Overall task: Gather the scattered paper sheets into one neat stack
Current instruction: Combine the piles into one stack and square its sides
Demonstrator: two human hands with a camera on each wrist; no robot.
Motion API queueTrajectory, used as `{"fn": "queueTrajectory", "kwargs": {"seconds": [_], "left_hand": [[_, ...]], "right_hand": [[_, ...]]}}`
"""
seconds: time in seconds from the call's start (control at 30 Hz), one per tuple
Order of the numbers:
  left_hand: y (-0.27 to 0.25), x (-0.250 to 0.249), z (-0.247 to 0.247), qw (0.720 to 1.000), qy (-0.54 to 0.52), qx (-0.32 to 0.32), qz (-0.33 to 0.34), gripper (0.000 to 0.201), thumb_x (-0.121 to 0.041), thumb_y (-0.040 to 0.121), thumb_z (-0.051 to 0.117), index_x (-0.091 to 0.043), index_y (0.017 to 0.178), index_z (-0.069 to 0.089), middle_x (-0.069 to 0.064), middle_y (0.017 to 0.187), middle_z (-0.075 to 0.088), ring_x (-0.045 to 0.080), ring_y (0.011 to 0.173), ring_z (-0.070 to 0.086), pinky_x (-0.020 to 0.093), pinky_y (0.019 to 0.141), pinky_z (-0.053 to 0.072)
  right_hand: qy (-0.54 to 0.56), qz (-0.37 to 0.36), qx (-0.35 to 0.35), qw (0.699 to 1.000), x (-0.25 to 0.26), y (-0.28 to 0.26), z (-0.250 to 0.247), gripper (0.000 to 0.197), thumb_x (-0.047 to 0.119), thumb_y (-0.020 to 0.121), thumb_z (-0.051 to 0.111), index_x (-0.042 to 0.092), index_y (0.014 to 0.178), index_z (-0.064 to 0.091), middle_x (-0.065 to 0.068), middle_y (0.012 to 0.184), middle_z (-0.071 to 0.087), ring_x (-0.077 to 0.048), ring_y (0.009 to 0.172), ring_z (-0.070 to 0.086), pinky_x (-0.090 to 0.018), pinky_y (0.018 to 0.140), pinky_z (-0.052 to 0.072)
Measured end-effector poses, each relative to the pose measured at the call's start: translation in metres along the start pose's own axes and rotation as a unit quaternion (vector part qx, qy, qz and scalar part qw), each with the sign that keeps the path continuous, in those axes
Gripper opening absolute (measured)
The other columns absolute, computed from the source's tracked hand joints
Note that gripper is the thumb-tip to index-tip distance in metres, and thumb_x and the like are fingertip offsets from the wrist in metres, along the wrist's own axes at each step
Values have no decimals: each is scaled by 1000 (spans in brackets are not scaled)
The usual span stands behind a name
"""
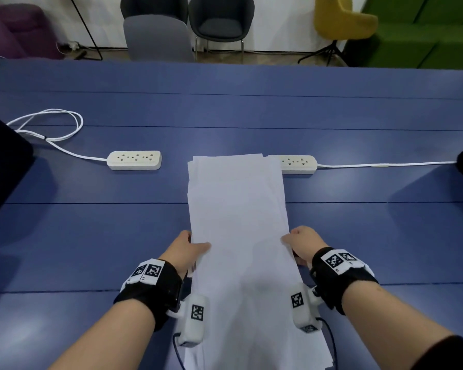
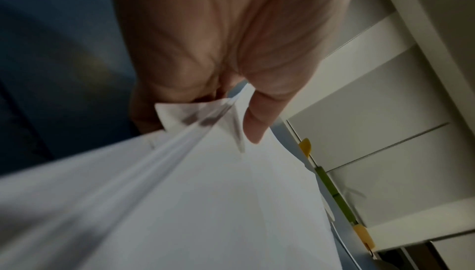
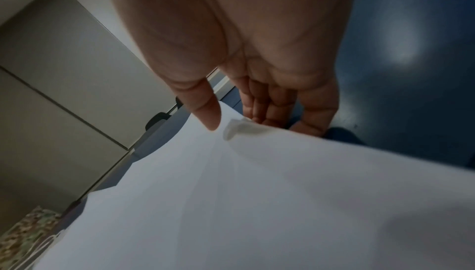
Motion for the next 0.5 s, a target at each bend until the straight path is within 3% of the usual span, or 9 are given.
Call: {"fn": "queueTrajectory", "kwargs": {"seconds": [0.1,0.17,0.23,0.27,0.33,0.4,0.5], "left_hand": [[4,2,3,1000,5,27,-6,37,-17,72,73,-14,105,57,11,106,71,38,101,68,53,95,50],[4,4,7,999,18,45,-7,43,-19,64,71,-13,107,64,12,107,74,43,106,65,52,96,49],[10,7,4,999,31,27,-1,48,-17,62,71,-10,109,65,13,108,73,41,104,67,54,97,50],[10,3,3,999,49,14,7,48,-16,63,72,-8,110,64,12,109,73,37,102,68,53,96,51],[12,-7,-1,993,108,-19,43,42,-13,72,72,-8,113,61,8,111,70,29,102,67,45,95,52],[13,-20,-4,983,157,-53,79,39,-11,81,67,-7,119,57,6,114,65,27,107,62,38,95,49],[20,-22,-4,983,154,-53,79,43,-11,82,65,-6,123,53,5,118,62,26,110,60,34,97,46]], "right_hand": [[-12,20,37,999,0,-5,10,27,19,81,59,14,66,37,-9,62,40,-21,54,39,-28,52,33],[-35,19,57,998,1,-7,17,22,25,82,61,8,87,48,-11,81,51,-23,64,47,-26,53,35],[-46,11,66,997,5,-7,21,34,22,82,62,3,108,52,-11,101,59,-28,85,58,-30,64,45],[-38,5,63,997,7,-6,21,35,18,82,62,1,111,54,-12,107,63,-30,94,62,-34,74,51],[-12,-24,42,999,16,-4,18,30,9,82,60,0,110,58,-15,111,66,-33,102,64,-39,86,53],[7,-58,30,998,26,-6,18,18,3,83,57,5,101,60,-15,110,65,-34,103,63,-38,87,52],[58,-64,63,994,26,-6,29,19,-1,83,56,16,87,63,-18,112,68,-36,105,63,-49,98,48]]}}
Point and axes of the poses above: each hand's wrist, its own y-axis towards the middle knuckle, its own z-axis out of the palm, x = y × z, the point moved 9 cm from there along y, towards the middle knuckle
